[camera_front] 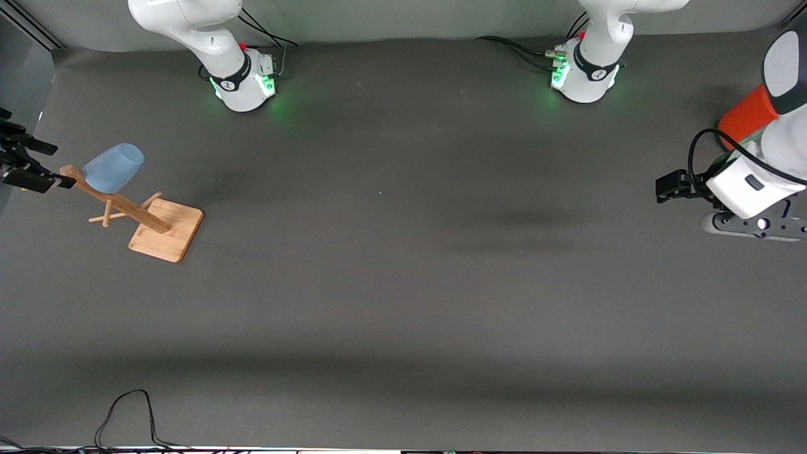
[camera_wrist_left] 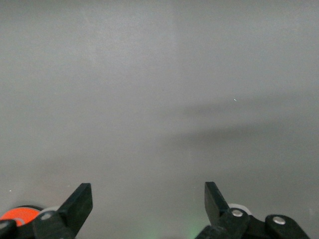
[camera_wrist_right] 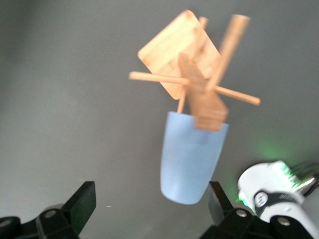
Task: Rotate and upright cup with both arms
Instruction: 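Grasp the light blue cup beside the wooden mug tree with the right gripper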
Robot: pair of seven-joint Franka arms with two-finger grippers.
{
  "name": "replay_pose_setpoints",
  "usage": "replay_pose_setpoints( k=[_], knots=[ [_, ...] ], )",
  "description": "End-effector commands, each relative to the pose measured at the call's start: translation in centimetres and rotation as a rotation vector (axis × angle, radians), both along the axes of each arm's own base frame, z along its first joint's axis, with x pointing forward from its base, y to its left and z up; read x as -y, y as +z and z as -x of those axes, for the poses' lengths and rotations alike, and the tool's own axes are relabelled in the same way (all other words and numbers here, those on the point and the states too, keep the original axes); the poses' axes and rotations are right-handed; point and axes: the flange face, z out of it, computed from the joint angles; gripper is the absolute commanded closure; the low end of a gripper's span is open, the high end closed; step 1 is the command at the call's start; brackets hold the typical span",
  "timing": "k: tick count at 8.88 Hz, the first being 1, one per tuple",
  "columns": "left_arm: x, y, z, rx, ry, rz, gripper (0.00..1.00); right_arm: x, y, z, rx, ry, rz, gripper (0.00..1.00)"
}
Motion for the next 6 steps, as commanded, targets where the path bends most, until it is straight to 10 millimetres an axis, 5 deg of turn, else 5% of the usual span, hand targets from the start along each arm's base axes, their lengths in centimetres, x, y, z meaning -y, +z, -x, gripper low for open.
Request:
replay_pose_setpoints(
  k=[1, 4, 6],
  knots=[
    [0.1, 0.2, 1.0, 0.017, 0.007, -0.013, 0.0, 1.4, -3.1, 2.3, -0.053, -0.126, -0.072, 0.0],
    [0.0, 0.1, 0.9, 0.015, -0.001, -0.012, 0.0, 1.6, -7.5, 4.5, -0.072, -0.186, -0.113, 0.0],
    [0.0, 0.0, 0.9, 0.014, -0.007, -0.012, 0.0, 1.1, -8.8, 5.0, -0.09, -0.215, -0.116, 0.0]
  ],
)
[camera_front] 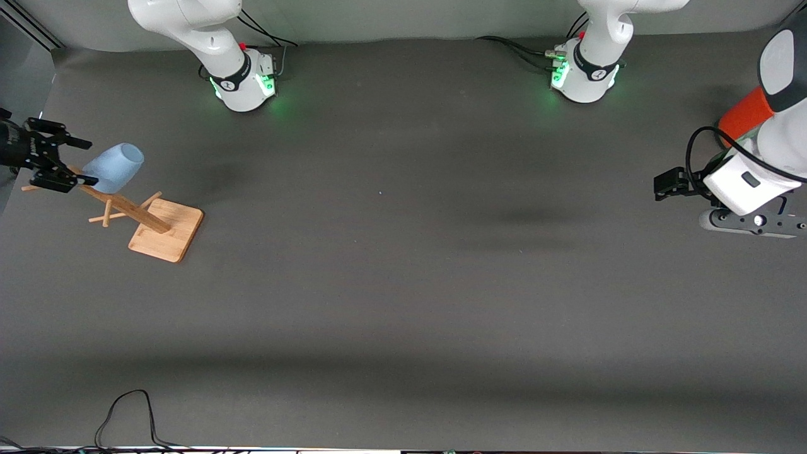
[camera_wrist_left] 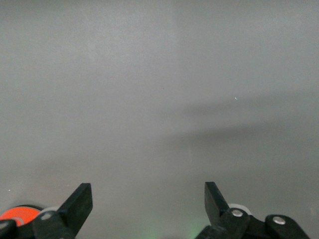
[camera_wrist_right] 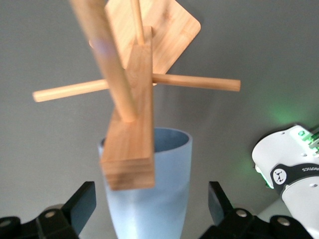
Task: Rotate and upright cup with both arms
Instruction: 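Grasp the light blue cup beside the wooden mug tree with the right gripper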
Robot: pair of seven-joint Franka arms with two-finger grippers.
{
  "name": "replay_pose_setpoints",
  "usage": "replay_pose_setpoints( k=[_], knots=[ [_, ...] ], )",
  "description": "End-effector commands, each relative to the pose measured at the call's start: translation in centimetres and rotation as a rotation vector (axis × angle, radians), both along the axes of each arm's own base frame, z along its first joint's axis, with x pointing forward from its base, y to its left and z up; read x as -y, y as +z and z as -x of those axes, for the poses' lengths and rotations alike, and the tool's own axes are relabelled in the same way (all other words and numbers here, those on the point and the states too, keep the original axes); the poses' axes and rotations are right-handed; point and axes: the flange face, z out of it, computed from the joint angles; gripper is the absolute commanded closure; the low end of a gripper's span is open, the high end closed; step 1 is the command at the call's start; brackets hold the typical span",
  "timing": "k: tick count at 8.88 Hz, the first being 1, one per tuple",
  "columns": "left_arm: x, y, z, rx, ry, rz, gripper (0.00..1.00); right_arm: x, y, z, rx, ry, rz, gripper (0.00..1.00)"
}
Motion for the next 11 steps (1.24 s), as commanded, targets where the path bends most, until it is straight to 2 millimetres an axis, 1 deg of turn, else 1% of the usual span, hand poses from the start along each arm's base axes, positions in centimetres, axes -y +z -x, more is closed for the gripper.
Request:
replay_pose_setpoints(
  k=[1, 2, 3, 6, 7, 8, 9, 10, 11],
  knots=[
    [0.0, 0.5, 0.6, 0.017, -0.007, -0.011, 0.0, -1.1, -0.7, 1.1, 0.012, -0.056, -0.048, 0.0],
    [0.0, 0.4, 0.7, 0.016, -0.007, -0.011, 0.0, -1.2, -0.9, 1.3, 0.01, -0.057, -0.054, 0.0],
    [0.0, 0.4, 0.6, 0.014, -0.007, -0.011, 0.0, -1.3, -0.9, 1.3, 0.009, -0.055, -0.053, 0.05],
    [0.1, 0.5, 0.7, 0.013, -0.01, -0.011, 0.0, -1.8, -0.6, 0.9, 0.019, -0.052, -0.064, 0.51],
    [0.1, 0.5, 0.7, 0.013, -0.009, -0.011, 0.0, -1.8, -0.6, 0.9, 0.019, -0.054, -0.067, 0.61],
    [0.1, 0.5, 0.7, 0.013, -0.01, -0.011, 0.0, -1.9, -0.5, 0.8, 0.017, -0.062, -0.064, 0.67],
    [0.1, 0.5, 0.7, 0.013, -0.01, -0.011, 0.0, -1.9, -0.2, 0.8, 0.011, -0.072, -0.062, 0.69],
    [0.1, 0.5, 0.7, 0.013, -0.01, -0.011, 0.0, -2.1, 0.2, 0.7, 0.001, -0.088, -0.062, 0.69],
    [0.2, 0.5, 0.7, 0.011, -0.012, -0.011, 0.0, -3.0, 1.4, 0.7, -0.02, -0.098, -0.064, 0.69]
  ],
)
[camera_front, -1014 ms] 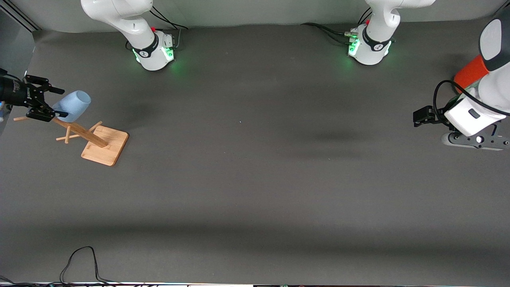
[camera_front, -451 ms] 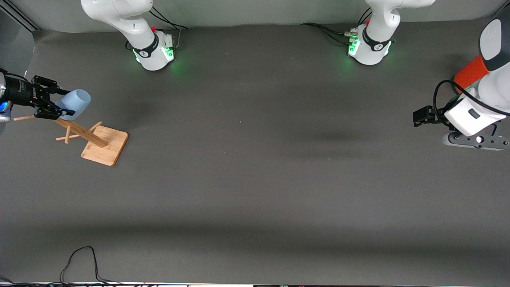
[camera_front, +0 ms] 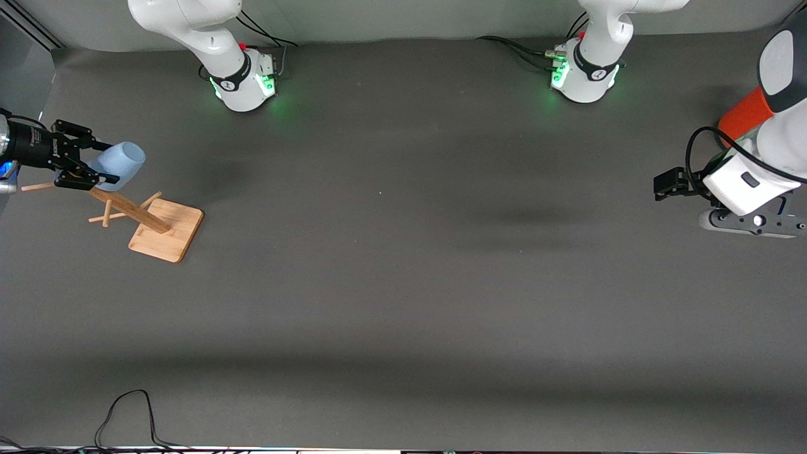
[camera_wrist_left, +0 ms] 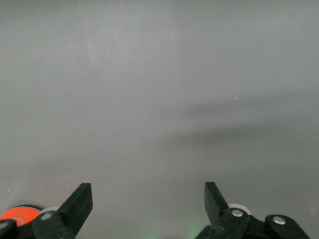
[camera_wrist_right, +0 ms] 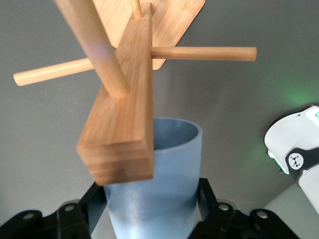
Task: Rotate and upright cup with both arms
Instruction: 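Lift the blue cup and carry it to the table middle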
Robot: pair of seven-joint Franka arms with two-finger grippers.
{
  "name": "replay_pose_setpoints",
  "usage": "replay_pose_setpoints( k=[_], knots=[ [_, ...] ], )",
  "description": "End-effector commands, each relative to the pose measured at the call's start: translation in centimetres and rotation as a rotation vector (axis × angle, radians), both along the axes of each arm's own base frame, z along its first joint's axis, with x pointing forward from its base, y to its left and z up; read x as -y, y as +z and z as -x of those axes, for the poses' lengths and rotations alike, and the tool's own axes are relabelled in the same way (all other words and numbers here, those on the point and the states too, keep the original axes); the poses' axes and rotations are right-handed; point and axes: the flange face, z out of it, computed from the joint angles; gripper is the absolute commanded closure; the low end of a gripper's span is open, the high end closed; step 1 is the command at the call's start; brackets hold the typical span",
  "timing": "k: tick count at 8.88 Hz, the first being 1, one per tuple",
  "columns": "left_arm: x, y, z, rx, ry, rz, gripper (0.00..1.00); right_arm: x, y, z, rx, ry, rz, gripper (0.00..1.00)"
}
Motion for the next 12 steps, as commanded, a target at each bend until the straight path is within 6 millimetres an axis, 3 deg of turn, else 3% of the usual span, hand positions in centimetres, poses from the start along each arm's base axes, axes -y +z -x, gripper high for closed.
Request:
replay_pose_setpoints(
  k=[1, 2, 3, 5, 6, 7, 9, 12],
  knots=[
    [0.1, 0.5, 0.7, 0.012, -0.009, -0.011, 0.0, -2.7, 4.1, 0.0, 0.002, -0.049, -0.013, 0.69],
    [0.1, 0.5, 0.7, 0.012, -0.009, -0.011, 0.0, -5.0, 5.7, -0.2, 0.004, -0.052, -0.002, 0.69],
    [0.1, 0.5, 0.7, 0.012, -0.011, -0.011, 0.0, -8.5, 7.8, -0.9, 0.022, -0.032, 0.013, 0.69],
    [0.1, 0.5, 0.7, 0.012, -0.011, -0.011, 0.0, -17.9, 11.3, -3.2, 0.044, -0.014, 0.081, 0.69],
    [0.1, 0.5, 0.6, 0.01, -0.011, -0.009, 0.0, -23.1, 11.9, -4.0, 0.078, -0.013, 0.087, 0.69],
    [0.2, 0.5, 0.7, 0.01, -0.012, -0.009, 0.0, -28.9, 11.3, -4.5, 0.105, 0.008, 0.113, 0.68],
    [0.2, 0.5, 0.7, 0.01, -0.012, -0.009, 0.0, -42.2, 7.8, -4.5, 0.149, 0.01, 0.156, 0.68],
    [0.2, 0.5, 0.7, 0.01, -0.012, -0.009, 0.0, -55.2, 1.7, -3.2, 0.168, -0.054, 0.179, 0.68]
  ],
)
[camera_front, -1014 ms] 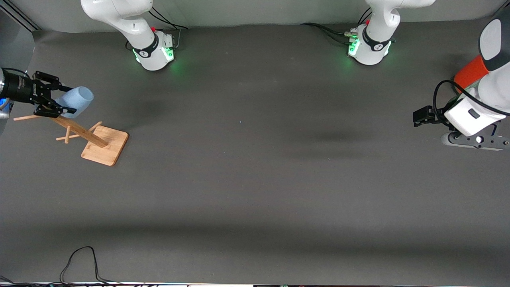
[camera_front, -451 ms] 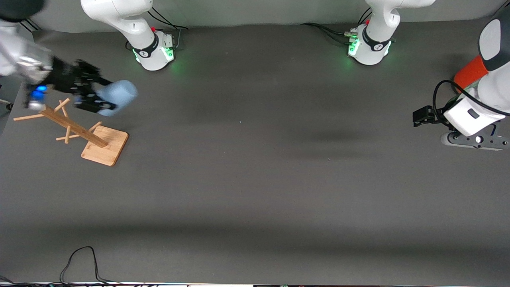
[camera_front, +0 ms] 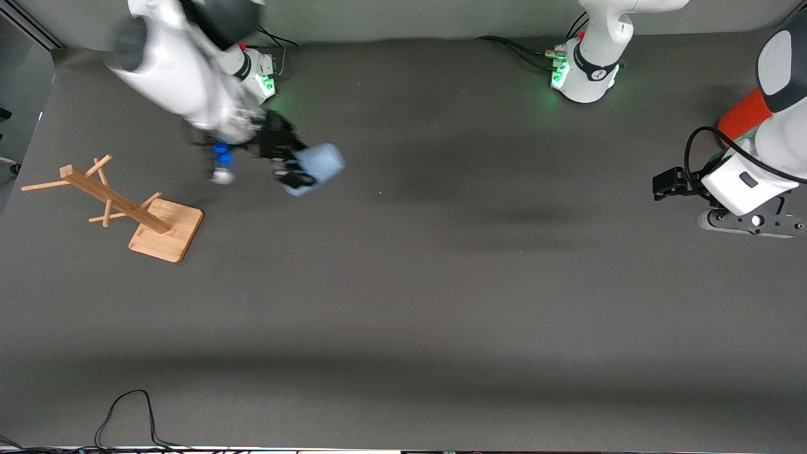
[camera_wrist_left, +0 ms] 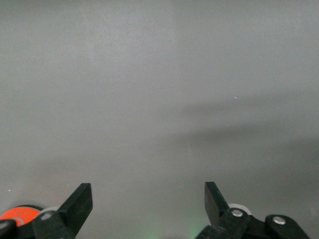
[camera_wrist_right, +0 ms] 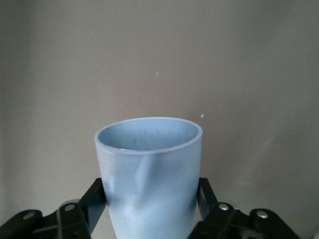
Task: Rotate and upright cup with both arms
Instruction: 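Lift the blue cup and carry it to the table middle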
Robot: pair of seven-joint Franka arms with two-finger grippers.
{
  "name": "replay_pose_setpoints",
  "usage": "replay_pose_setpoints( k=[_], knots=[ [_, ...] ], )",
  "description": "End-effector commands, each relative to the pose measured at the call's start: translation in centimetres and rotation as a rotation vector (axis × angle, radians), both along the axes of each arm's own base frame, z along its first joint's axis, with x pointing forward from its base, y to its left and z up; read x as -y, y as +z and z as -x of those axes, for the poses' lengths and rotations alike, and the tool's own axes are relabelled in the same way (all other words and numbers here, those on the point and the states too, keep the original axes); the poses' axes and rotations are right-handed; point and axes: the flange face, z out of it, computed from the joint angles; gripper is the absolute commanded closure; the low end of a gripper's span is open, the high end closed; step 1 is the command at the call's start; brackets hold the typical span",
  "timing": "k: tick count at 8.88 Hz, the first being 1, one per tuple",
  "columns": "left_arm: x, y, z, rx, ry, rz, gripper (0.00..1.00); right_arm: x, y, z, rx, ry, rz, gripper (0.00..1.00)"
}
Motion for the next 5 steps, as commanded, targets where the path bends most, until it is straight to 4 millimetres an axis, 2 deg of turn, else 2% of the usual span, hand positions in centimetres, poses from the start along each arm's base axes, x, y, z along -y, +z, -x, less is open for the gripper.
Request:
replay_pose_setpoints(
  k=[1, 3, 4, 5],
  knots=[
    [0.1, 0.6, 0.7, 0.011, -0.009, -0.009, 0.0, -6.9, -5.2, -1.1, -0.045, -0.136, 0.003, 0.68],
    [0.1, 0.6, 0.7, 0.011, -0.009, -0.009, 0.0, -13.2, -13.4, -0.7, -0.07, -0.225, 0.099, 0.67],
    [0.1, 0.6, 0.7, 0.011, -0.009, -0.009, 0.0, -15.8, -16.9, -0.2, -0.047, -0.248, 0.149, 0.63],
    [0.1, 0.6, 0.7, 0.011, -0.009, -0.009, 0.0, -18.0, -20.2, 1.0, -0.037, -0.262, 0.174, 0.63]
  ],
)
